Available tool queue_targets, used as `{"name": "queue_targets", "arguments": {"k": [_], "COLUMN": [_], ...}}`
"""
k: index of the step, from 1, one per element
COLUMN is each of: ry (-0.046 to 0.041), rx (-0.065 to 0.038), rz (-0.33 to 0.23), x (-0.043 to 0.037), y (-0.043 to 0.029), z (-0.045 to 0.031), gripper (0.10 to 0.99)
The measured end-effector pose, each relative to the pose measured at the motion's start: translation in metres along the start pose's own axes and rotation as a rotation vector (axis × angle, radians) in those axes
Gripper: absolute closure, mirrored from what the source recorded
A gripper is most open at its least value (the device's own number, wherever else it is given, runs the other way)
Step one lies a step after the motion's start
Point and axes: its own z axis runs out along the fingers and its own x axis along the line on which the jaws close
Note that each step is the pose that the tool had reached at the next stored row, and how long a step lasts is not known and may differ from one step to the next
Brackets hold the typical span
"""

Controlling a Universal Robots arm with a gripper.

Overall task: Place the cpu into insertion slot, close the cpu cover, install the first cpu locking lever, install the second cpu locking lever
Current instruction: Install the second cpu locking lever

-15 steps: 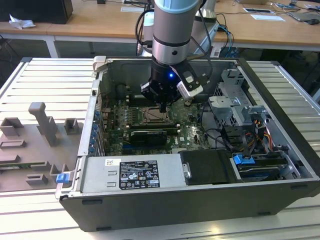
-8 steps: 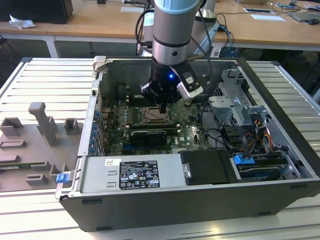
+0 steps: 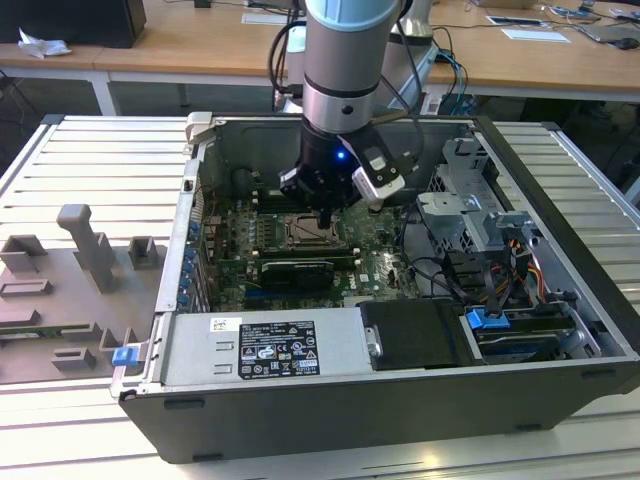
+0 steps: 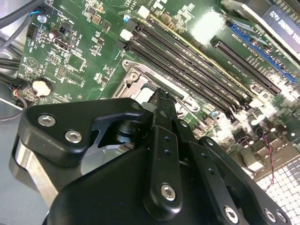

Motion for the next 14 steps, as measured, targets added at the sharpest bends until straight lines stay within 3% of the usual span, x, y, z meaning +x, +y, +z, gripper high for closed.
{"name": "queue_targets", "arguments": {"k": [3, 9, 14], "ry": [-0.0004, -0.0034, -0.0031], "rx": [-0.007, -0.049, -0.060], "rz": [0.000, 0.000, -0.010], "x": [0.0017, 0.0056, 0.0086], "y": [-0.0028, -0.0115, -0.0124], "z": [0.0001, 0.0013, 0.0039], "gripper": [0.980, 0.980, 0.980]}}
